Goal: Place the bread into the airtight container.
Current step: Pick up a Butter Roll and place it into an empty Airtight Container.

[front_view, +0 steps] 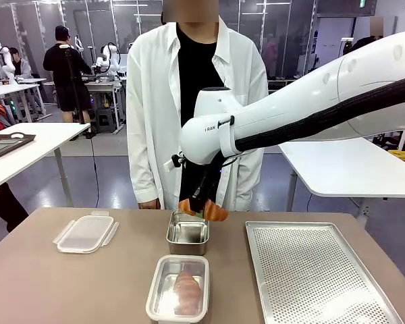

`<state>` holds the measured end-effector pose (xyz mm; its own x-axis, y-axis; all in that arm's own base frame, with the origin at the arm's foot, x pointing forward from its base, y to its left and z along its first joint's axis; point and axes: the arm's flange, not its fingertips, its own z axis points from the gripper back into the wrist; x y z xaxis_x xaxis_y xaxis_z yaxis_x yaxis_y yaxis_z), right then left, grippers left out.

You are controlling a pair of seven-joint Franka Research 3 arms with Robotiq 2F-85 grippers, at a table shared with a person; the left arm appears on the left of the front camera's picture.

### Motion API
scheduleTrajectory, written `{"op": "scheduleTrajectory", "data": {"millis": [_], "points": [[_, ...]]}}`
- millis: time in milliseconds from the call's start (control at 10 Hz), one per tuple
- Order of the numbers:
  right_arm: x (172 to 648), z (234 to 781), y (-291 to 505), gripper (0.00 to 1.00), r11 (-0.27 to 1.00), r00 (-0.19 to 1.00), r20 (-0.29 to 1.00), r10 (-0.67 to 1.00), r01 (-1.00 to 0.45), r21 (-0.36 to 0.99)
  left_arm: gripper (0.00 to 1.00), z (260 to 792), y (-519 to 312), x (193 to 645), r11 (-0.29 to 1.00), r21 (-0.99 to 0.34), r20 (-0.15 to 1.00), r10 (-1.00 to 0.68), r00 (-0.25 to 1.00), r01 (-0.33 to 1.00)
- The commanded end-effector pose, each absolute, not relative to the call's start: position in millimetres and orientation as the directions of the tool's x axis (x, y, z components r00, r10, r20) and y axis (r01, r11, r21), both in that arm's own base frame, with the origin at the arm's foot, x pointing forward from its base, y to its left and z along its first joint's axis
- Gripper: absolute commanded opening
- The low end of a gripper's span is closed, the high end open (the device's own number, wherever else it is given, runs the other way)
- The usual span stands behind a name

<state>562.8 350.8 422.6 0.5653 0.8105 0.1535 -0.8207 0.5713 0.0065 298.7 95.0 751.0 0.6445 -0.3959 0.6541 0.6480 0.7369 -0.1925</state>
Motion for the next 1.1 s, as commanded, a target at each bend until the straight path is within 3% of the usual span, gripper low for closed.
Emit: {"op": "scheduleTrajectory", "data": {"millis": [0, 200, 400, 700, 1000], "points": [[571.3, 422.0, 363.7, 0.33, 0.772, 0.759, 0.249, 0.602, -0.633, 0.062, 1.0, 751.8, 95.6, 298.2, 0.725, -0.187, 0.656, -0.41, 0.633, 0.663], [575.4, 411.4, 370.4, 0.33, 0.909, 0.898, 0.257, 0.357, -0.398, 0.126, 1.0, 751.8, 95.6, 298.2, 0.725, -0.187, 0.656, -0.41, 0.633, 0.663], [579.5, 403.3, 377.1, 0.33, 0.961, 0.954, 0.242, 0.175, -0.219, 0.17, 1.0, 751.8, 95.6, 298.2, 0.725, -0.187, 0.656, -0.41, 0.633, 0.663], [592.3, 380.5, 381.7, 0.33, 0.979, 0.984, 0.174, 0.048, -0.08, 0.187, 1.0, 751.8, 95.6, 298.2, 0.725, -0.187, 0.656, -0.41, 0.633, 0.663], [605.2, 351.9, 384.2, 0.33, 0.986, 0.988, 0.153, 0.004, -0.029, 0.162, 1.0, 751.8, 95.6, 298.2, 0.725, -0.187, 0.656, -0.41, 0.633, 0.663]]}}
